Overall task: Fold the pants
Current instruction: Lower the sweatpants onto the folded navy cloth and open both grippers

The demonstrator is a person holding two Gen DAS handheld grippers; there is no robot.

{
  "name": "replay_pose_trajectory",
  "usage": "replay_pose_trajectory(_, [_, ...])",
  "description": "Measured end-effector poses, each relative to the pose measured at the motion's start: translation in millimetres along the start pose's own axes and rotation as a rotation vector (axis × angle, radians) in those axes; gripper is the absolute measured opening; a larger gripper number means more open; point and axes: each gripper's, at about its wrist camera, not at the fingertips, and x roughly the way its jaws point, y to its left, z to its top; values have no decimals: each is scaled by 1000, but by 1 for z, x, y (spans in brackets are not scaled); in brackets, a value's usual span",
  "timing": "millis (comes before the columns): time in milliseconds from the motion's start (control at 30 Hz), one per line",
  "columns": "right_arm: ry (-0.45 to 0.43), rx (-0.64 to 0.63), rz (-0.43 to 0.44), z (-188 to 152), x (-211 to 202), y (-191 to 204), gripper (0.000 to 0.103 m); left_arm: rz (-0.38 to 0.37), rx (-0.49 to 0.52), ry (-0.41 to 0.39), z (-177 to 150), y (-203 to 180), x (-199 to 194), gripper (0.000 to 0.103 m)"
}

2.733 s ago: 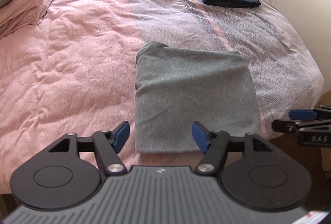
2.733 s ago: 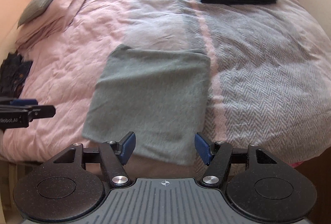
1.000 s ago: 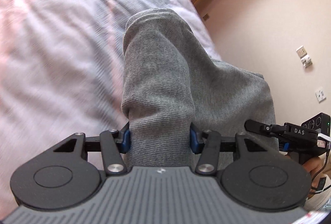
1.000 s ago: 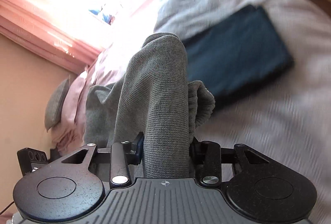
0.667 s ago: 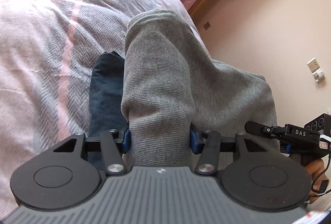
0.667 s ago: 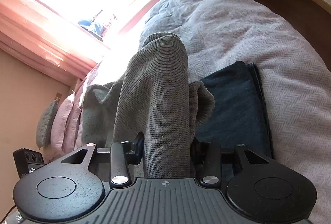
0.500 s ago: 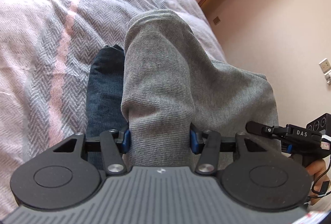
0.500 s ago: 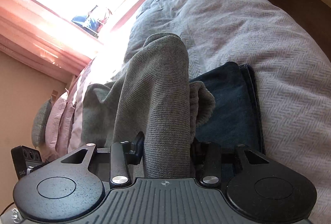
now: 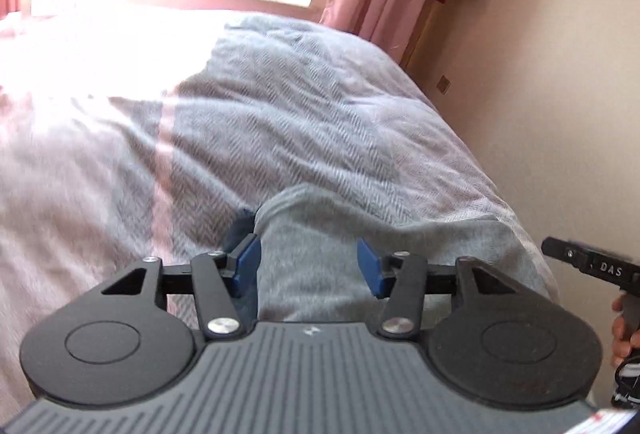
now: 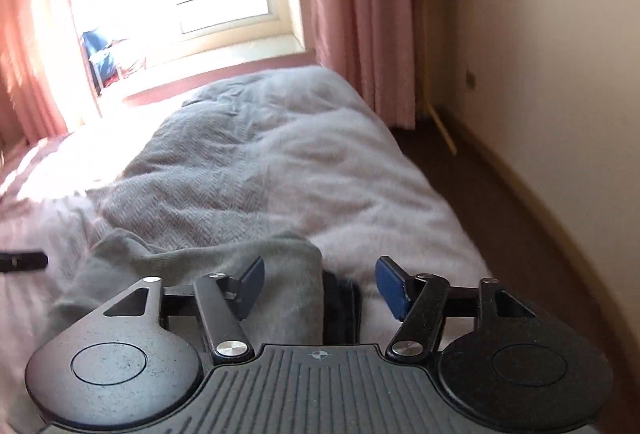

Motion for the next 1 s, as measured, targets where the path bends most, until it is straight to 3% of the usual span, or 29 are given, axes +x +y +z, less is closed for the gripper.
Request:
replay_pose_trajectory(67, [-35, -129, -8, -1, 9, 25, 36, 29, 111, -7, 0, -23, 13, 36])
replay_pose_trajectory(167, [13, -218, -32, -19, 41, 42, 30, 80, 168, 40, -22, -38, 42, 32])
replay_pose_trajectory(233, [36, -211, -49, -42, 63, 32, 30, 139, 207, 36, -47, -38, 59, 37])
replay_pose_trajectory(300, [40, -167, -41, -50, 69, 20, 30, 146, 227, 16, -63, -36, 62, 38])
replay_pose_trajectory(400, [49, -128, -35, -41, 56, 11, 31, 143, 203, 14, -59, -34, 56, 38])
replay_pose_trajectory(467, [29, -116, -62, -38, 32, 8, 31, 130, 167, -4, -53, -30, 37, 29])
replay_pose_trajectory(533, [-5, -105, -36, -40, -12, 8, 31, 100, 123, -31, -55, -26, 6, 29])
replay_pose_trajectory(700, [0, -132, 62, -79, -92, 29, 31, 41, 140, -23, -91, -40, -57, 29])
replay_pose_trajectory(800, [113, -157, 37, -110, -86, 45, 31, 87, 157, 75, -122, -47, -52, 31])
replay_pose_trajectory(867, [191, -155, 9, -125, -69, 47, 31, 117, 145, 89, -133, -45, -45, 35])
replay_pose_trajectory(1000, [253, -110, -17, -124, -58, 43, 31, 147, 148, 133, -124, -52, -42, 36])
